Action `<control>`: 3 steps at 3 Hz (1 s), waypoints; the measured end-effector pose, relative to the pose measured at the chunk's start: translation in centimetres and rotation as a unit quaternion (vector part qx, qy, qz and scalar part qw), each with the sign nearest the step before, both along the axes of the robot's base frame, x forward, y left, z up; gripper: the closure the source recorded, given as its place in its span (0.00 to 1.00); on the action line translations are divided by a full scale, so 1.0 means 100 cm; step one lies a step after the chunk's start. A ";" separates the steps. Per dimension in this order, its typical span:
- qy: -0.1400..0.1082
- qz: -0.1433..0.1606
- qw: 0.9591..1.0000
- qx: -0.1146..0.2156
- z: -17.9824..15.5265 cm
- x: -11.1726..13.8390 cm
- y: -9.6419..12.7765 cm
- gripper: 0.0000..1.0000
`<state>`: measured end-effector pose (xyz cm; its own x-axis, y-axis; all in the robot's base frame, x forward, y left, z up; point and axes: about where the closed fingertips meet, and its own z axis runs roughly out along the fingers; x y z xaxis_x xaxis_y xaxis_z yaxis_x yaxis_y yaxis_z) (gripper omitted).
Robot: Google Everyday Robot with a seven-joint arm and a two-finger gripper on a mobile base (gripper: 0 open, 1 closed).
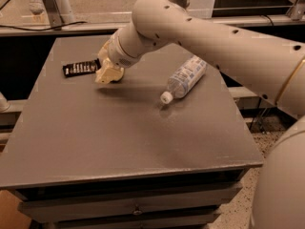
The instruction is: Move sponge near rxbar chocolate
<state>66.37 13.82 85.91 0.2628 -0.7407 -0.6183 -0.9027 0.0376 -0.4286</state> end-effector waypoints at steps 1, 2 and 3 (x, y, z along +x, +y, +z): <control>0.003 0.004 1.000 0.001 0.004 -0.006 0.007 0.00; -0.001 0.000 1.000 0.009 0.013 -0.018 -0.003 0.00; -0.011 -0.020 0.999 0.037 0.031 -0.031 -0.034 0.00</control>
Offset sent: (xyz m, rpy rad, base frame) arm -0.0317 -0.0262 0.0269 0.0383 -0.0148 -0.0253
